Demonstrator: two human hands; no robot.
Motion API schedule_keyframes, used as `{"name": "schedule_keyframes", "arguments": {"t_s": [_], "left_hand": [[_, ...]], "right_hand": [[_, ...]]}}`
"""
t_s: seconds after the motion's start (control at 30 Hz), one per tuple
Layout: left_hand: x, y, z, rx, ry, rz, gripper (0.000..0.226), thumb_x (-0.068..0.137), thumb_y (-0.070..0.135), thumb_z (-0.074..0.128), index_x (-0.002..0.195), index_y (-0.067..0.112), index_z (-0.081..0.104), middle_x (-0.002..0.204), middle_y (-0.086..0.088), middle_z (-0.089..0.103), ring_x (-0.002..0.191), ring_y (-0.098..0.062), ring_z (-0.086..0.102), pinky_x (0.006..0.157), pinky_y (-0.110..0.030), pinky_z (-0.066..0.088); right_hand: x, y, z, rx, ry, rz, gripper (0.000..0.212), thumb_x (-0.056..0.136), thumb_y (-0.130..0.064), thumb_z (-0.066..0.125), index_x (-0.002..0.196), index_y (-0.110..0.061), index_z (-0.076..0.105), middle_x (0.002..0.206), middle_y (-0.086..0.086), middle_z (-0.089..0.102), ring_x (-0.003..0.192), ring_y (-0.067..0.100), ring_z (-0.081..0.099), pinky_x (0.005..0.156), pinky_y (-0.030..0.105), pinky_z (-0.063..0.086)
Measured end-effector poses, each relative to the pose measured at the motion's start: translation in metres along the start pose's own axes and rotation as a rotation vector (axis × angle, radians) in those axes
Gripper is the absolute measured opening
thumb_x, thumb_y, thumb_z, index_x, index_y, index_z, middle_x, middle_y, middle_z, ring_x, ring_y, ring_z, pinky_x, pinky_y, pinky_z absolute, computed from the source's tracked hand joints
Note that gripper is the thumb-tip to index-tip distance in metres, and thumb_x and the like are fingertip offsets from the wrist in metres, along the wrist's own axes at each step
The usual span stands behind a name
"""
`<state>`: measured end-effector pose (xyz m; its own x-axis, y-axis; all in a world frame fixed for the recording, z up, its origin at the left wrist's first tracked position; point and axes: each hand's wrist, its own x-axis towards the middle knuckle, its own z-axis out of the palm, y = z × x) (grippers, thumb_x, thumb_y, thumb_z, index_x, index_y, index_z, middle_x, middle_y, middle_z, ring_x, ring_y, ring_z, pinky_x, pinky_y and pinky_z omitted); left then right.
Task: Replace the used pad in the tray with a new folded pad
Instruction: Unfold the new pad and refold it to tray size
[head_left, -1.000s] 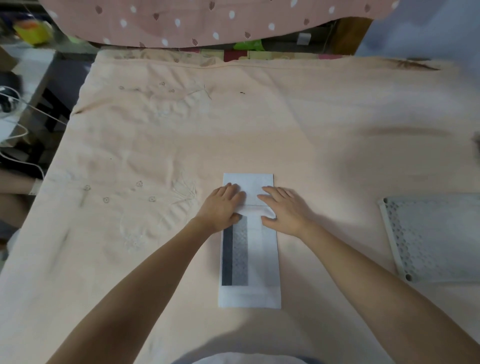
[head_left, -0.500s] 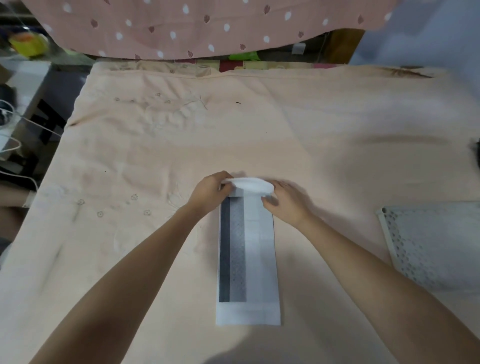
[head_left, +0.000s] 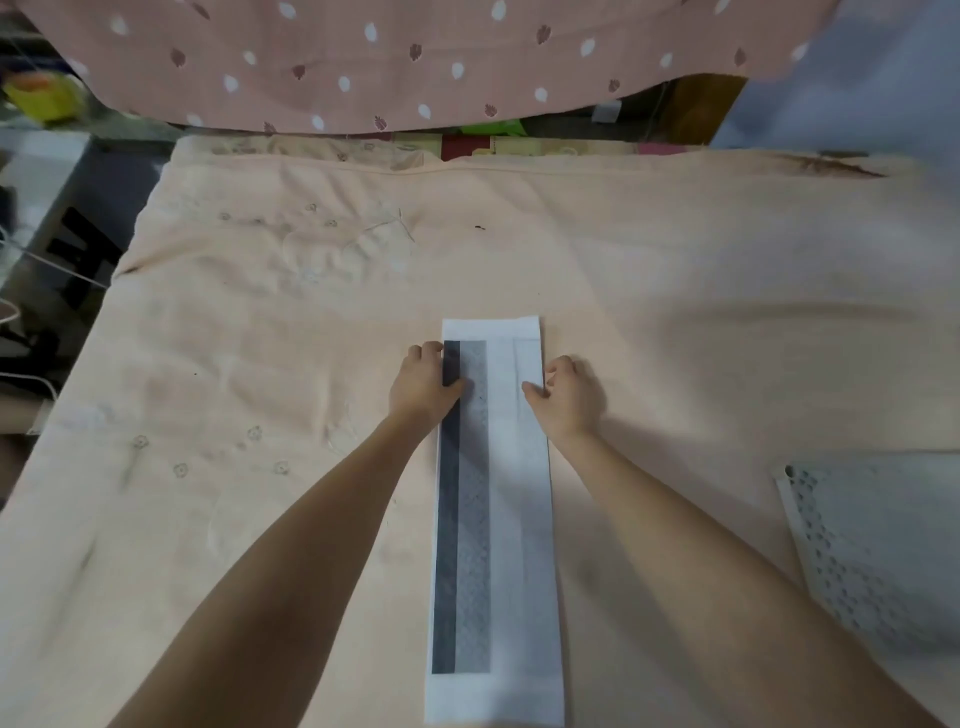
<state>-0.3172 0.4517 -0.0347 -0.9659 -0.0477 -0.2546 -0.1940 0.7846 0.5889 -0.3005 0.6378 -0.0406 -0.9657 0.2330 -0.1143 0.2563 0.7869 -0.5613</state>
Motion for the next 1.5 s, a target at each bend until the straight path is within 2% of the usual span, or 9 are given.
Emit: {"name": "schedule_keyframes", "arguments": {"t_s": [0.3,0.43,0.63,0.73,0.87,1.03,1.13,1.3,1.5], "left_hand": [[-0.003,0.002,0.006,0.104,0.047,0.031,0.051,0.083,0.032,0.065,0.125,0.01,0.047,0.123,-0.012,0.044,0.111,-0.029,0.047,0.083,-0.039,0.049],[-0.016,0.02,0.007,0.187,0.116,0.136,0.044,0.085,0.031,0.062,0.117,0.003,0.048,0.117,-0.014,0.048,0.106,-0.03,0.048,0.078,-0.037,0.045],[-0.056,0.047,0.033,0.286,-0.096,0.181,0.041,0.092,0.036,0.051,0.115,0.003,0.043,0.118,-0.012,0.05,0.111,-0.028,0.048,0.071,-0.035,0.042],[-0.073,0.049,0.042,0.339,-0.132,0.123,0.05,0.092,0.043,0.05,0.121,0.003,0.041,0.123,-0.012,0.048,0.113,-0.027,0.047,0.074,-0.036,0.045],[-0.086,0.055,0.05,0.412,-0.159,0.064,0.064,0.089,0.053,0.051,0.128,0.004,0.037,0.124,-0.01,0.046,0.114,-0.026,0.047,0.068,-0.033,0.043],[-0.09,0.058,0.054,0.436,-0.151,0.023,0.068,0.086,0.055,0.054,0.129,0.005,0.037,0.123,-0.01,0.047,0.114,-0.026,0.047,0.066,-0.032,0.039],[-0.092,0.057,0.055,0.421,-0.16,0.005,0.068,0.084,0.053,0.056,0.128,0.006,0.035,0.123,-0.009,0.045,0.114,-0.026,0.046,0.066,-0.033,0.039],[-0.097,0.054,0.05,0.443,-0.142,0.0,0.06,0.086,0.048,0.056,0.124,0.006,0.037,0.12,-0.01,0.048,0.108,-0.026,0.052,0.064,-0.031,0.04],[-0.101,0.059,0.036,0.521,-0.09,0.108,0.025,0.093,0.029,0.041,0.102,0.007,0.05,0.088,-0.006,0.058,0.065,-0.019,0.048,0.044,-0.025,0.023]], "right_hand": [[-0.004,0.002,0.0,-0.045,0.061,-0.049,0.029,0.081,-0.026,0.067,0.097,-0.002,0.058,0.099,0.013,0.06,0.096,0.03,0.055,0.078,0.037,0.038],[-0.032,-0.012,-0.012,-0.041,0.133,-0.157,0.022,0.082,-0.019,0.063,0.077,0.001,0.057,0.078,0.013,0.059,0.075,0.03,0.057,0.055,0.024,0.021],[-0.122,-0.003,-0.014,-0.293,-0.173,-0.037,0.027,0.084,-0.034,0.054,0.087,-0.008,0.046,0.072,0.001,0.051,0.064,0.021,0.048,0.056,0.026,0.025],[-0.15,0.004,-0.008,-0.217,-0.236,0.111,0.046,0.088,-0.036,0.052,0.116,0.0,0.043,0.084,0.002,0.051,0.073,0.016,0.05,0.064,0.024,0.036],[-0.172,0.004,-0.003,-0.129,-0.345,0.239,0.079,0.089,-0.041,0.054,0.144,0.001,0.016,0.139,0.011,0.043,0.123,0.022,0.047,0.096,0.027,0.041],[-0.182,0.0,-0.004,-0.099,-0.323,0.287,0.036,0.084,-0.036,0.063,0.106,-0.011,0.049,0.102,0.002,0.055,0.09,0.016,0.057,0.073,0.024,0.038],[-0.186,-0.001,-0.001,0.049,-0.381,0.349,0.027,0.088,-0.028,0.058,0.076,-0.017,0.036,0.064,-0.005,0.039,0.053,0.009,0.039,0.056,0.025,0.035],[-0.205,-0.009,0.001,-0.03,-0.307,0.189,0.025,0.095,-0.025,0.044,0.073,-0.019,0.035,0.063,-0.006,0.037,0.065,0.015,0.045,0.06,0.027,0.034],[-0.216,-0.027,-0.004,-0.127,-0.172,0.047,0.015,0.098,-0.026,0.035,0.086,-0.017,0.038,0.061,-0.009,0.033,0.064,0.015,0.044,0.052,0.024,0.024]]}}
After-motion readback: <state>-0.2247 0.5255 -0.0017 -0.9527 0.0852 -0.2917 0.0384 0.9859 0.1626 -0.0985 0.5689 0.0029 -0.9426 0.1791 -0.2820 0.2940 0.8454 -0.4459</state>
